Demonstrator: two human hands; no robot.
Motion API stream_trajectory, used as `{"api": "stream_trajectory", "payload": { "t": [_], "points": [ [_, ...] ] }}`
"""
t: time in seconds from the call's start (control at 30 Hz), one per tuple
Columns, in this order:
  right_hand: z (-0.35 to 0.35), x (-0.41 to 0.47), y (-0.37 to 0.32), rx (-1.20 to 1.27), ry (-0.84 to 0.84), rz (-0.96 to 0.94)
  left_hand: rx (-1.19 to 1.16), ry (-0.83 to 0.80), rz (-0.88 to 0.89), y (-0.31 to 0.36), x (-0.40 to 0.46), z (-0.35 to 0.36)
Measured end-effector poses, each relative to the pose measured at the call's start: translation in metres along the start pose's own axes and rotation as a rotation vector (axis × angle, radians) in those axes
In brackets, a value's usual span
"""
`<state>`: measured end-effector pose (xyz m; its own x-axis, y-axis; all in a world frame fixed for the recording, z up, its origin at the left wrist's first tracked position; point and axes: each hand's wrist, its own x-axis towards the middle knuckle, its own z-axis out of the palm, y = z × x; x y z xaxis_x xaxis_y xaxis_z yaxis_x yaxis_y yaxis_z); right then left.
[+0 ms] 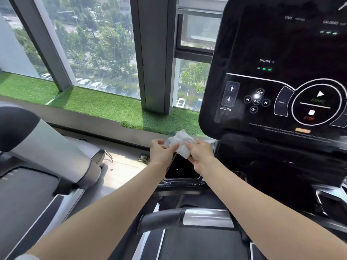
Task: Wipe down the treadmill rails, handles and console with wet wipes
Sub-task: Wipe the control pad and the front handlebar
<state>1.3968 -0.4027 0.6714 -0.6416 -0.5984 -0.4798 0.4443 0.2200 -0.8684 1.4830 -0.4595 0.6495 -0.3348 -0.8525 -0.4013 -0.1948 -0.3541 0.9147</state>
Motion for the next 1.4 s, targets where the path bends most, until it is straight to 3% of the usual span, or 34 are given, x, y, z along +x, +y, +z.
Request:
{"api": "stream_trajectory", "payload": {
  "t": [0.1,0.23,0.33,0.4,0.47,0.53,0.67,0.73,1.0,1.2,1.4],
  "points": [
    [-0.004,-0.001,0.001,0.024,-0.127,0.026,-0.288,-0.222,-0.181,0.002,-0.002,-0.001],
    [-0.015,0.006,0.007,-0.639,0.188,-0.327,-0.273,-0.138,-0.128,-0.005,0.01,0.004],
    [-0.016,0.011,0.014,-0.918,0.01,-0.646,-0.238,-0.152,-0.136,-0.013,0.022,0.014],
    [-0.018,0.016,0.017,-1.063,-0.09,-0.691,-0.278,-0.238,-0.157,-0.015,0.024,0.022],
    [-0.022,0.025,0.02,-1.135,-0.085,-0.716,-0.277,-0.283,-0.174,-0.019,0.029,0.028],
    [-0.027,0.037,0.022,-1.233,-0.045,-0.745,-0.181,-0.272,-0.144,-0.022,0.037,0.032],
    [-0.033,0.067,0.019,-1.488,0.175,-0.717,0.311,-0.068,0.175,-0.019,0.057,0.027],
    [-0.034,0.076,0.015,-1.595,0.28,-0.684,0.394,-0.024,0.256,-0.018,0.062,0.019],
    [-0.021,0.098,0.02,-1.538,0.265,-0.423,0.446,0.006,0.278,-0.033,0.074,0.004],
    [0.0,0.11,0.039,-1.542,0.074,-0.531,0.459,0.013,0.296,-0.037,0.076,0.003],
    [-0.008,0.103,0.041,-1.697,-0.121,-0.661,0.486,-0.008,0.328,-0.037,0.073,0.003]
  ]
}}
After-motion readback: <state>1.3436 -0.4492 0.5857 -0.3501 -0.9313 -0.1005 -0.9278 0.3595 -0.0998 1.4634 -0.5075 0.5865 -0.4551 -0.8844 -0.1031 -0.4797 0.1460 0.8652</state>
